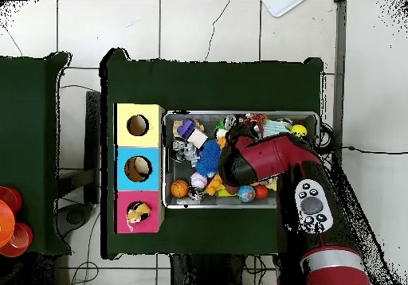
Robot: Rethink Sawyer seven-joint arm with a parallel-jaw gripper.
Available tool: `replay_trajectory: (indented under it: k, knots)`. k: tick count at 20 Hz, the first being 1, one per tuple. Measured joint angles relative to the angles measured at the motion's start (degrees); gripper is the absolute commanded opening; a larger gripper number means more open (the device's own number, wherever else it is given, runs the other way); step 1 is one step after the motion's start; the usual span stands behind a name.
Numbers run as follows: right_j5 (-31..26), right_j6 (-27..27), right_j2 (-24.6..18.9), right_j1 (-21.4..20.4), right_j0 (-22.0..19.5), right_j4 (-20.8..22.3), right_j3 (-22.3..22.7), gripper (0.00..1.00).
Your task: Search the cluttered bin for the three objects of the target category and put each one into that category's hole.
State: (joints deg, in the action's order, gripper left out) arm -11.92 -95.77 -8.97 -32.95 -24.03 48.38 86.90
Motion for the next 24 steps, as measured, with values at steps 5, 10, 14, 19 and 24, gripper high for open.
replay_trajectory:
  k: [5,10,14,19,24]
  knots:
    - [0.00,0.00,0.00,-0.01,0.01,0.74,-0.17,1.00]
    - [0.00,0.00,-0.06,0.00,-0.05,2.34,-0.41,1.00]
    - [0.00,0.00,-0.11,0.00,-0.11,2.48,-0.41,0.00]
    - [0.00,0.00,-0.56,0.00,-0.70,2.49,-0.41,0.00]
    - [0.00,0.00,-0.72,0.00,-1.85,2.50,-0.41,1.00]
